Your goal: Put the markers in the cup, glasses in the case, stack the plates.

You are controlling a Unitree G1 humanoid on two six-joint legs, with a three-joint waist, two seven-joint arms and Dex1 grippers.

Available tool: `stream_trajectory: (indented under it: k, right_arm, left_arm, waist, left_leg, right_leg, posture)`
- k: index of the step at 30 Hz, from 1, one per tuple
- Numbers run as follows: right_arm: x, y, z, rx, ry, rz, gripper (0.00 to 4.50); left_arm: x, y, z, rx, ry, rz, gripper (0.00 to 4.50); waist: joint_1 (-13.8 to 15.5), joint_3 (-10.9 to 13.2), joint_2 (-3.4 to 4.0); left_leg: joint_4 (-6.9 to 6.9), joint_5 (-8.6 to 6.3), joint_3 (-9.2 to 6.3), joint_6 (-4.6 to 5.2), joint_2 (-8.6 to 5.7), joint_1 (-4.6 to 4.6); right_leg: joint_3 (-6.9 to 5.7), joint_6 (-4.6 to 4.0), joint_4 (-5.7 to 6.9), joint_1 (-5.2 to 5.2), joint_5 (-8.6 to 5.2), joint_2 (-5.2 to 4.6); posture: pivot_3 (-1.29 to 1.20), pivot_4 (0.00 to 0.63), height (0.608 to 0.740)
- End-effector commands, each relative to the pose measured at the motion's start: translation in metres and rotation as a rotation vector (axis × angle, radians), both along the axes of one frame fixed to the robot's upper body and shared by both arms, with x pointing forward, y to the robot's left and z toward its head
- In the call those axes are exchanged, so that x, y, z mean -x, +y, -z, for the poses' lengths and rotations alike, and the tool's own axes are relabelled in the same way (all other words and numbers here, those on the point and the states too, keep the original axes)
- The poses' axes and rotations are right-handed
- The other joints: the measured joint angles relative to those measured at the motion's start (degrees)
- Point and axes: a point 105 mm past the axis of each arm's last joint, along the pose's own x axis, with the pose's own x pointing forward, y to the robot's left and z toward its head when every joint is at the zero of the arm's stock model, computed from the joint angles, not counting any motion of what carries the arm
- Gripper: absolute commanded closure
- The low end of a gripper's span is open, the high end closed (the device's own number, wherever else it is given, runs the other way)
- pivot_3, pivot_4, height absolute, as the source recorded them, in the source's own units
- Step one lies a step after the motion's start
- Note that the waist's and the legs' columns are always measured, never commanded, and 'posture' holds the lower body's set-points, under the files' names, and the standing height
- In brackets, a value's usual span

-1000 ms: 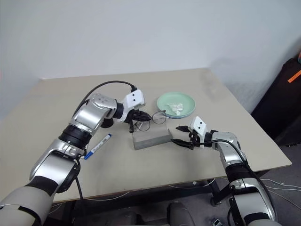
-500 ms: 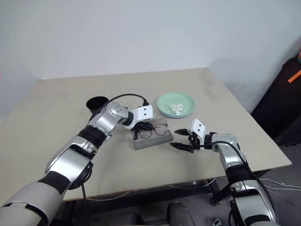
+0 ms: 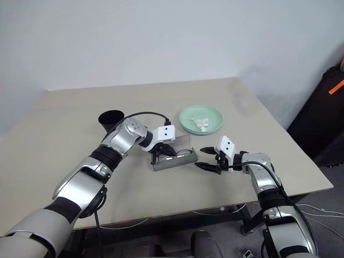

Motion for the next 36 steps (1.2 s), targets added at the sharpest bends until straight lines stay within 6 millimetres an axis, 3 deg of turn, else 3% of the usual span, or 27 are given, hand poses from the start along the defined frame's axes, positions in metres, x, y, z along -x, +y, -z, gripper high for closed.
stream_trajectory:
  k: [1,5,8,12,17,25,28,32,36]
  right_arm:
    - [-0.006,0.001,-0.013,-0.019,-0.058,-0.002,1.22]
    - [-0.007,0.002,-0.013,-0.019,-0.061,-0.001,1.22]
    - [-0.007,0.002,-0.013,-0.019,-0.061,-0.002,1.22]
    - [-0.008,0.003,-0.013,-0.020,-0.062,-0.004,1.22]
    - [-0.008,0.003,-0.013,-0.020,-0.063,-0.006,1.22]
    - [-0.007,0.003,-0.013,-0.014,-0.063,-0.008,1.22]
    - [-0.008,0.003,-0.013,-0.014,-0.065,-0.008,1.22]
    - [-0.009,0.003,-0.014,-0.014,-0.070,-0.006,1.22]
    - [-0.009,0.003,-0.015,-0.013,-0.072,-0.005,1.22]
  left_arm:
    - [0.006,-0.001,0.001,0.010,0.028,0.015,4.45]
    - [0.009,-0.001,0.004,0.007,0.037,0.004,4.45]
    - [0.007,-0.001,0.003,0.010,0.028,-0.009,3.89]
    - [0.000,-0.003,-0.004,0.041,0.003,-0.045,2.59]
    - [-0.010,-0.010,-0.025,0.134,-0.004,-0.091,2.59]
    - [-0.030,-0.021,-0.075,0.327,-0.066,-0.170,2.59]
    - [-0.043,-0.014,-0.080,0.318,-0.136,-0.239,3.17]
    - [-0.054,0.002,-0.068,0.186,-0.272,-0.251,4.49]
    - [-0.060,0.015,-0.052,0.079,-0.338,-0.272,4.49]
  waist:
    - [0.01,0.00,0.00]
    - [0.01,-0.01,0.00]
    - [0.01,-0.01,0.00]
    - [0.01,-0.02,-0.01]
    - [0.01,-0.01,-0.02]
    - [-0.01,-0.01,-0.02]
    - [-0.04,-0.01,-0.02]
    - [-0.11,-0.01,-0.02]
    - [0.01,-0.01,-0.02]
  left_leg:
    - [0.00,0.00,-0.01,0.00,0.00,0.00]
    - [0.00,-0.01,-0.02,0.01,0.00,0.01]
    - [0.00,-0.01,-0.03,0.01,0.00,0.01]
    - [0.00,-0.01,-0.06,0.01,0.00,0.02]
    - [0.02,-0.01,-0.06,0.01,0.00,0.01]
    - [0.04,-0.01,-0.10,0.01,-0.01,0.00]
    - [0.04,-0.01,-0.09,0.01,-0.01,0.02]
    - [0.04,0.00,-0.07,0.01,-0.01,0.05]
    - [0.05,0.00,-0.03,0.01,-0.01,0.02]
  right_leg:
    - [0.00,0.00,0.00,0.00,0.00,0.00]
    - [0.00,0.02,0.01,0.01,0.01,0.00]
    - [0.00,0.02,0.01,0.01,0.01,0.00]
    - [0.01,0.02,0.01,0.01,0.01,0.00]
    - [0.02,0.03,0.01,0.00,0.02,0.00]
    - [0.00,0.11,0.00,0.01,0.07,0.00]
    - [0.00,0.12,0.01,0.01,0.08,0.00]
    - [0.01,0.14,0.05,0.02,0.09,0.01]
    - [0.01,0.15,0.04,0.02,0.10,0.01]
  posture:
    - [0.00,0.000,0.740]
    - [0.00,0.000,0.740]
    - [0.00,0.000,0.740]
    - [0.00,0.000,0.740]
    - [0.00,0.000,0.740]
    - [0.00,0.000,0.740]
    - [0.00,0.000,0.740]
    - [0.00,0.000,0.740]
    - [0.00,0.000,0.740]
